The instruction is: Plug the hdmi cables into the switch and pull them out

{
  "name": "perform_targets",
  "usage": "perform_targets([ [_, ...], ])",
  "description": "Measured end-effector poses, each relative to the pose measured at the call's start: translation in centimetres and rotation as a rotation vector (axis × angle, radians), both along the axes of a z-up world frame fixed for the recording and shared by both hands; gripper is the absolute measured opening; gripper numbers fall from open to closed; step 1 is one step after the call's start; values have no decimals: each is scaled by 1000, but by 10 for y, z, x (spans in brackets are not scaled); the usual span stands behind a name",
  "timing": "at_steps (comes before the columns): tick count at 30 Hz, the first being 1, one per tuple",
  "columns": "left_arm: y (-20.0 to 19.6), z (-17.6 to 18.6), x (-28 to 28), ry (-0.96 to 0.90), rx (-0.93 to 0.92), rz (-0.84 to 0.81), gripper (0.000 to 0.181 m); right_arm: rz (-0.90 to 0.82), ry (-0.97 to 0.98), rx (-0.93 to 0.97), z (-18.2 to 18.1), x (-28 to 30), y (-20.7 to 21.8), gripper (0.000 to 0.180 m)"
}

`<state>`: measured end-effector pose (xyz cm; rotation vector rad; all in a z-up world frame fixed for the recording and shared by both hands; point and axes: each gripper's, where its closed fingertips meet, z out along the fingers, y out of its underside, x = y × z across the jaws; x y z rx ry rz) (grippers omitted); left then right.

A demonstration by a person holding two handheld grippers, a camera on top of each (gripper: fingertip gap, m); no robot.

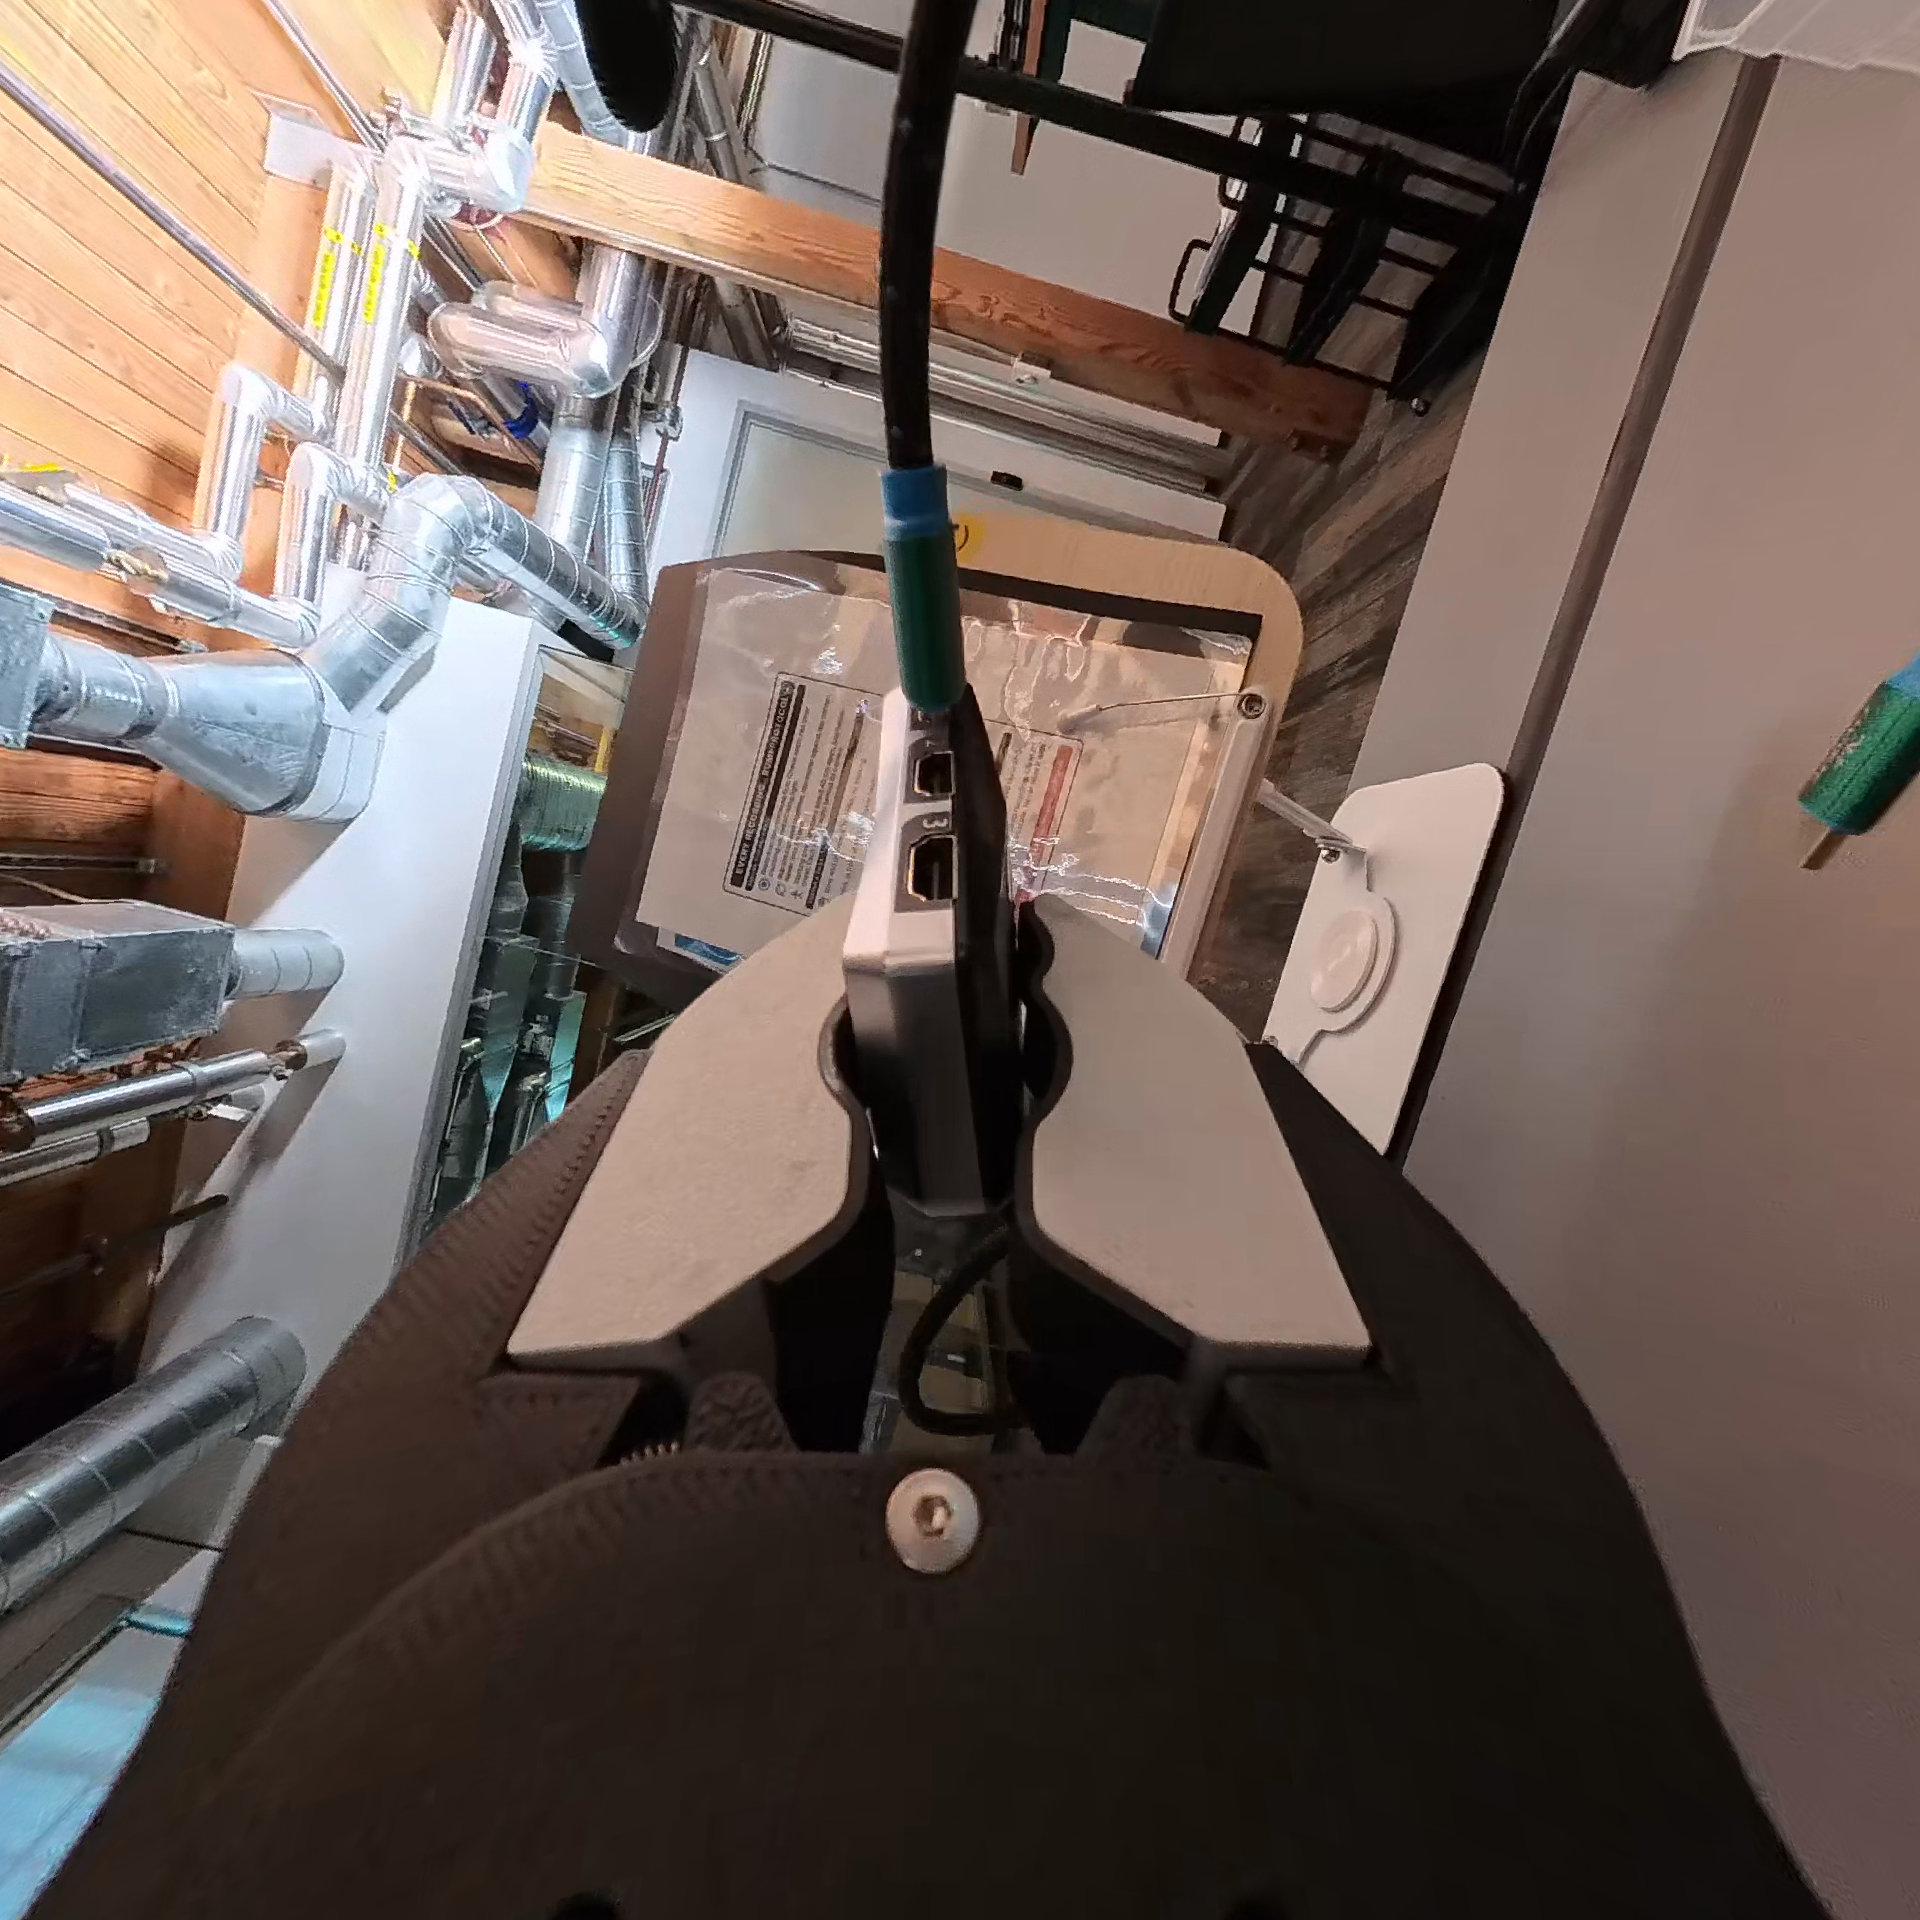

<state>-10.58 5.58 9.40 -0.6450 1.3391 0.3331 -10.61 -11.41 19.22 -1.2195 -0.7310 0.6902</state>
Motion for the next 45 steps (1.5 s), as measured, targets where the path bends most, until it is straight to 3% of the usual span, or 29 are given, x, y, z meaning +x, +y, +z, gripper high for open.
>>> perform_targets([
  [2, -1, 0, 0, -5, -2, -3, 21, -45, -58, -153, -38, -21, 39, 25],
  [4, -1, 3, 0, -20, -10, -2, 21, -220, -99, -250, -74, -13, 85, 25],
  [9, 5, 0, -1, -4, -1, 40, 21, -489, -167, -209, -103, 10, 127, 26],
  [13, 10, 6, -5, -56, -44, 51, 21, -302, -131, -298, -114, -22, 120, 23],
  [15, 8, 9, -6, -70, -50, 33, 21, -357, -132, -305, -121, -18, 129, 26],
  [19, -11, 7, 2, -48, -36, -60, 21, -601, -47, -78, -98, 24, 142, 46],
  [20, -17, 5, 5, -27, -25, -93, 22, -621, -27, -3, -88, 30, 138, 52],
  [22, -26, 0, 10, 4, -15, -135, 22, -546, -34, 108, -74, 22, 124, 44],
  [26, -31, -6, 14, 28, -16, -182, 22, -593, -119, 76, -76, 29, 123, 23],
  [32, -29, -6, 12, 40, 38, -158, 22, -578, -163, -35, -83, 30, 125, 23],
  [45, -30, -2, 11, 30, 69, -159, 22, -560, -175, -22, -80, 29, 119, 22],
])
